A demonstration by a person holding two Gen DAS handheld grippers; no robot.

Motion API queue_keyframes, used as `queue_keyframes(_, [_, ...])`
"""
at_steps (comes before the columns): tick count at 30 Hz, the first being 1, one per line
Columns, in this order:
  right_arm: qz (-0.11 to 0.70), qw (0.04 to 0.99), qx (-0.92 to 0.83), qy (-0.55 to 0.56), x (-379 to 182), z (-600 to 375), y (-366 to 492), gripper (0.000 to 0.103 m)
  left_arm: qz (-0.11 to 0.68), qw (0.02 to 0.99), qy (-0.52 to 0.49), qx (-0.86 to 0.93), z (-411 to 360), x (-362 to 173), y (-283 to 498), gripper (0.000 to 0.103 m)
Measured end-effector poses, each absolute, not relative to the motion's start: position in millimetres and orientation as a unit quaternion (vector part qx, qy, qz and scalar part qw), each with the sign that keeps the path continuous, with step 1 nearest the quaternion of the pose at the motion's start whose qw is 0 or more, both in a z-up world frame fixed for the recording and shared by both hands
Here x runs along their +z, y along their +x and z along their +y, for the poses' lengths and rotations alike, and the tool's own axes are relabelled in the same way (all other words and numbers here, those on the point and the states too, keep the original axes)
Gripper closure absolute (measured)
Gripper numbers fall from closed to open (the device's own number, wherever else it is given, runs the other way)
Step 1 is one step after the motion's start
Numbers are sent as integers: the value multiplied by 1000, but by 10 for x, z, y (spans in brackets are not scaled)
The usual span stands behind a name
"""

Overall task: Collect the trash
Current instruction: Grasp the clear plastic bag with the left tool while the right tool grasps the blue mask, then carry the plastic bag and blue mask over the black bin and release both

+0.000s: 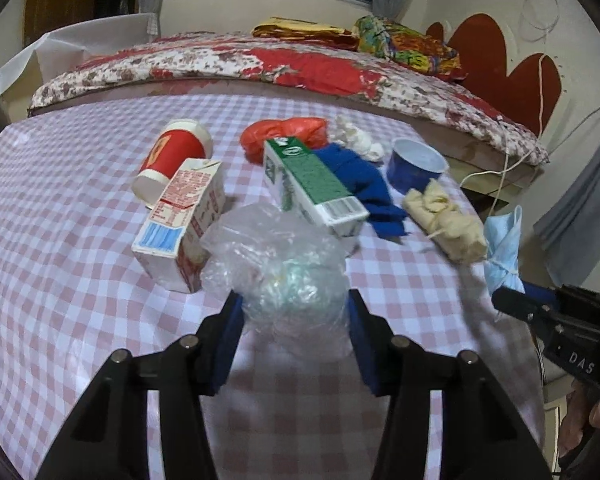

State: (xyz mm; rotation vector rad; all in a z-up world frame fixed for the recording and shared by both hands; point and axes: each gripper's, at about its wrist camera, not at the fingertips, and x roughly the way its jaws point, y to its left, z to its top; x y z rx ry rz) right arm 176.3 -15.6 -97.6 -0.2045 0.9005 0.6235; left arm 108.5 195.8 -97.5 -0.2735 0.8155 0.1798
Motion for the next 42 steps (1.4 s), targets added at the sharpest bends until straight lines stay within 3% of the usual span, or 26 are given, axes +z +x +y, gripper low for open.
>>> queue_keyframes(17, [392, 887, 239, -60, -597, -1072, 1569, 81, 375, 924, -69, 31, 1191, -683, 1103, 51])
queue_keyframes(42, [399, 911, 105, 1, -674, -2660, 1393, 81, 362, 927, 8, -91, -124, -488, 1311, 51])
